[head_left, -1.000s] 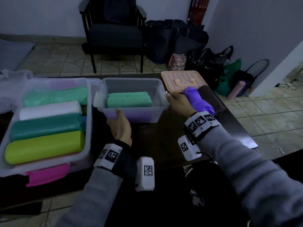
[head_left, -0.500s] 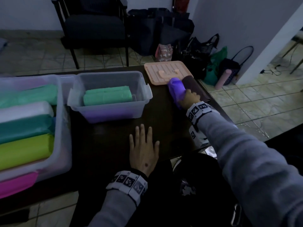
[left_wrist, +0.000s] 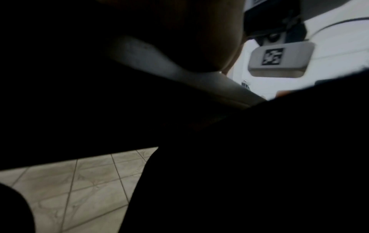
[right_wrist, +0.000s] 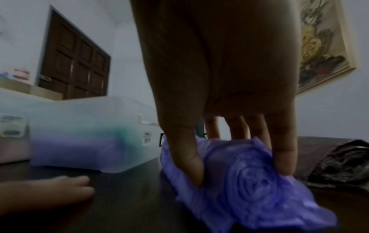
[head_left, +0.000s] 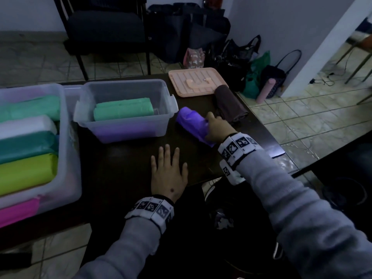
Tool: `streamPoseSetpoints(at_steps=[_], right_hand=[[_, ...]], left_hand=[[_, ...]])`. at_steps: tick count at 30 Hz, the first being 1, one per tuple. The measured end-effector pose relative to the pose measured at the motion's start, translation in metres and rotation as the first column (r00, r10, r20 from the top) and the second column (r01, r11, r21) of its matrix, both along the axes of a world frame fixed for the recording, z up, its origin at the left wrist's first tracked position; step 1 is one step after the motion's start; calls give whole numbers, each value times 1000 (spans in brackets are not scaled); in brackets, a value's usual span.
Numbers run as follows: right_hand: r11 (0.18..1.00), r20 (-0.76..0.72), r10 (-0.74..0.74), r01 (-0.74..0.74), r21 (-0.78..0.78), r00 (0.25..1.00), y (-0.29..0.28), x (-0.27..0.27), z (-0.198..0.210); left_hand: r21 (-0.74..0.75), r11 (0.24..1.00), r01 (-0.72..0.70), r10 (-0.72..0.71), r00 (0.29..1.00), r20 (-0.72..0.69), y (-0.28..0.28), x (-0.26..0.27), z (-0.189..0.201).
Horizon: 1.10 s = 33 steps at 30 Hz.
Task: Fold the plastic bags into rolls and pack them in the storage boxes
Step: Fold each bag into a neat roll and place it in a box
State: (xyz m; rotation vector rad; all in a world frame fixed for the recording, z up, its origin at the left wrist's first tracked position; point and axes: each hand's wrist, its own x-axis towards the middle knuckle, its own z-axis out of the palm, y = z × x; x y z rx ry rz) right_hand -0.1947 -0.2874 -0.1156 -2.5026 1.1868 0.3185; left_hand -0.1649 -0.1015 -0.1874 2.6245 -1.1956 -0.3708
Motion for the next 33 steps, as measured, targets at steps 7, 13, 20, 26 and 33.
streamPoseSetpoints(at_steps=[7, 13, 20, 26, 33], right_hand=[[943, -23, 213, -199, 267, 977, -4, -25, 15], [886, 120, 258, -284, 365, 959, -15, -30, 23], [921, 181, 208, -255, 295, 961, -17, -30, 11], [903, 78, 320, -329, 276, 944, -3, -13, 11], [917, -82, 355, -330, 226, 931, 18, -2, -1]], left_hand=[[-35, 994, -104, 89, 951, -295, -11, 24, 39], [-117, 983, -144, 88, 918, -387, -28, 42, 75], [-65, 998, -4, -16, 950, -311, -31, 45, 71], [-133, 990, -53, 7, 947, -322, -28, 50, 67], [-54, 995, -78, 51, 917, -395, -26, 57, 66]])
